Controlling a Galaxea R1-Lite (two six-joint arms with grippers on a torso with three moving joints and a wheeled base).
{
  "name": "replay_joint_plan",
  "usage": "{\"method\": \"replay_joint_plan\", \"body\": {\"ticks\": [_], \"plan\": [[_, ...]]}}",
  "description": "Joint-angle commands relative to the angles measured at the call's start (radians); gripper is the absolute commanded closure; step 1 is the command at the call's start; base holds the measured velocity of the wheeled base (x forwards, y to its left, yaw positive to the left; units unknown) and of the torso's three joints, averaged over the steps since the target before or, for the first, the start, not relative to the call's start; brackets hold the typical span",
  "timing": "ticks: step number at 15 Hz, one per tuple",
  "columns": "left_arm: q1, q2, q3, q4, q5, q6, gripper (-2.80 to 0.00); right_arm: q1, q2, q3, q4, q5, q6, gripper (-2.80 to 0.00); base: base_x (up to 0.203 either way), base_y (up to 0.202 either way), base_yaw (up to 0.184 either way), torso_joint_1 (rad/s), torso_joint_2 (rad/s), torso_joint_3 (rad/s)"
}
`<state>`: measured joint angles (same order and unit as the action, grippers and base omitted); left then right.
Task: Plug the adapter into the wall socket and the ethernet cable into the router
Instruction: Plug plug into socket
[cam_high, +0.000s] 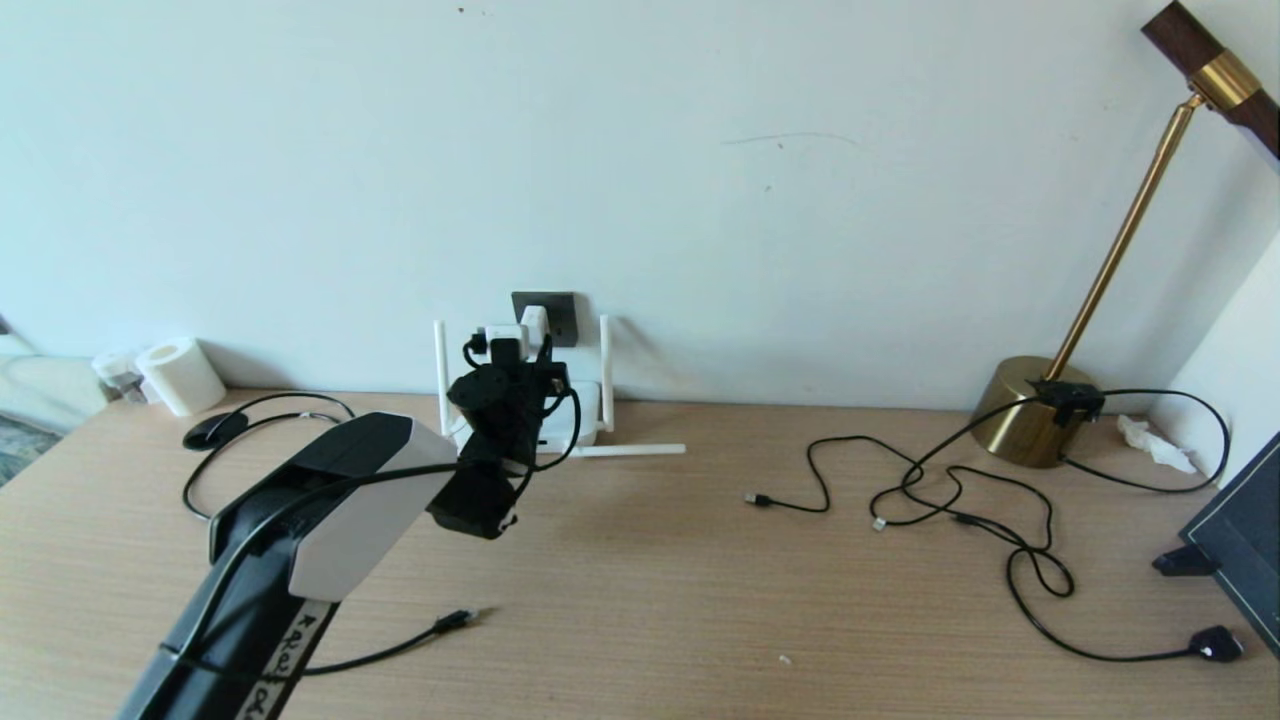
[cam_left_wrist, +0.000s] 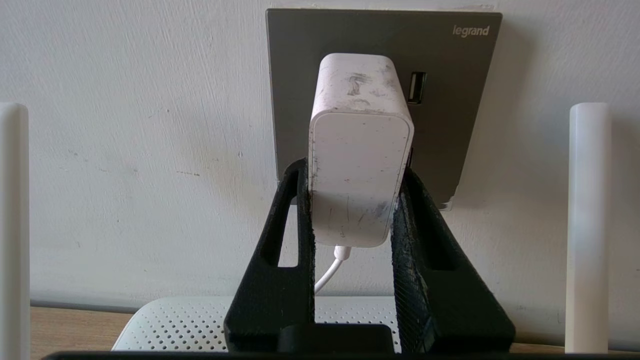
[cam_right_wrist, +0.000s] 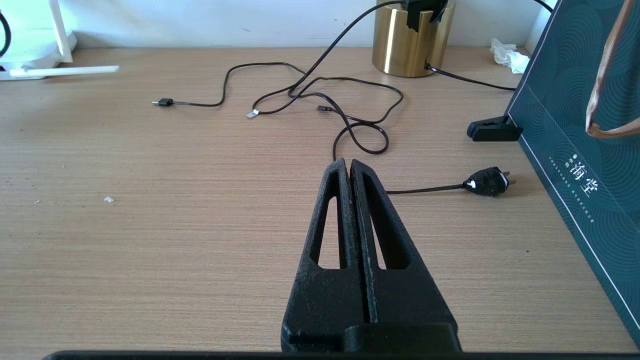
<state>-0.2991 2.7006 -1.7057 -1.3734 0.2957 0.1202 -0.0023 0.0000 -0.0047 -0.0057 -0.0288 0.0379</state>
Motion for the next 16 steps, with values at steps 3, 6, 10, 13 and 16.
{"method": "replay_joint_plan", "body": {"ticks": [3,6,10,13,16], "plan": [[0.002,0.001,-0.002,-0.009,0.003,0.001,0.0,-0.001,0.0,0.0,0.0,0.0,0.0,0.0,0.0,0.0,0.0,0.0,0.0,0.0],[0.003,0.002,-0.002,-0.009,0.003,0.001,0.0,0.001,0.0,0.0,0.0,0.0,0.0,0.0,0.0,0.0,0.0,0.0,0.0,0.0],[0.003,0.011,-0.01,-0.009,0.003,0.001,0.0,-0.001,0.001,0.0,0.0,0.0,0.0,0.0,0.0,0.0,0.0,0.0,0.0,0.0],[0.003,0.017,-0.025,-0.008,0.003,0.001,0.0,0.0,0.001,0.0,0.0,0.0,0.0,0.0,0.0,0.0,0.0,0.0,0.0,0.0],[0.002,0.024,-0.038,0.0,0.003,0.001,0.0,0.001,0.0,0.0,0.0,0.0,0.0,0.0,0.0,0.0,0.0,0.0,0.0,0.0]]}}
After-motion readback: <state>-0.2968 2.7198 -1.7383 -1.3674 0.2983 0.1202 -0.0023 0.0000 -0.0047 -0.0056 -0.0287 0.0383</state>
